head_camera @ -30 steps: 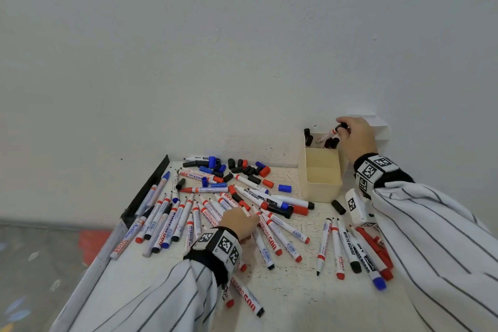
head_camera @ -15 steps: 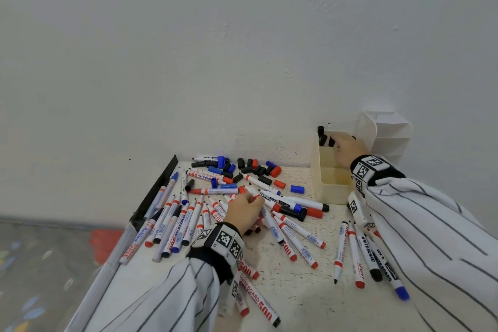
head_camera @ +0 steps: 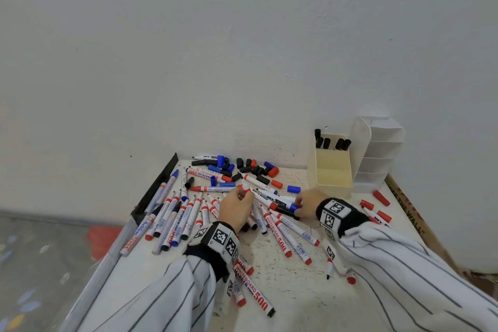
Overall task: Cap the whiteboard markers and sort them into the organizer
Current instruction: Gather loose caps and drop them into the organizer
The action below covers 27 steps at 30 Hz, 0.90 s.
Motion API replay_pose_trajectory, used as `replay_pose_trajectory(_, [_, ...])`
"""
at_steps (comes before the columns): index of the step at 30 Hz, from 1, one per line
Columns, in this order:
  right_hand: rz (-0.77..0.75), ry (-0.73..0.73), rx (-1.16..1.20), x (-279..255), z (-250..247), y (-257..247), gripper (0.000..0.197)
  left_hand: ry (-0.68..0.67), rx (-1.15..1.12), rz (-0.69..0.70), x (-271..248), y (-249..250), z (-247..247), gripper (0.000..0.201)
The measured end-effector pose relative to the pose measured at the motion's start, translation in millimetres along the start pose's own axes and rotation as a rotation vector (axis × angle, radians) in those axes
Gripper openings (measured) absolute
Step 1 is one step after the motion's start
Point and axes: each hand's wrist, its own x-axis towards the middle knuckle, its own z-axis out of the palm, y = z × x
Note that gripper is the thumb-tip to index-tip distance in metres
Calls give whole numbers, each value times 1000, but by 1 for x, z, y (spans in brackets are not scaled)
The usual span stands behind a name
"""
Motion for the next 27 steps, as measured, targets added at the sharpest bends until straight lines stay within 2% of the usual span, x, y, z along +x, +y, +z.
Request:
replay_pose_trajectory(7, [107, 132, 111, 0, 23, -5, 27, 52, -39, 3, -3, -7, -8, 37])
replay_pose_trajectory(10, [117, 114, 147, -4, 23, -9, 23, 61, -59, 20, -4, -8, -10, 34])
replay_pose_trajectory(13, [105, 120, 198, -11, 18, -7, 21, 57, -58, 96, -7, -6, -13, 36])
replay_pose_trajectory(18, [-38, 274, 359, -18, -3, -2, 13, -7, 138, 252, -14, 0, -16, 31])
replay_pose_trajectory(19, [-76, 294, 396, -20, -8, -3, 19, -24, 189, 267, -16, 0, -16, 32])
replay_pose_trajectory(22, [-241, 381, 445, -28, -20, -11, 28, -61, 310, 261, -19, 1, -16, 34])
replay_pose_trajectory(27, [-370, 416, 483, -39, -22, -23, 18, -86, 385, 266, -24, -1, -17, 32])
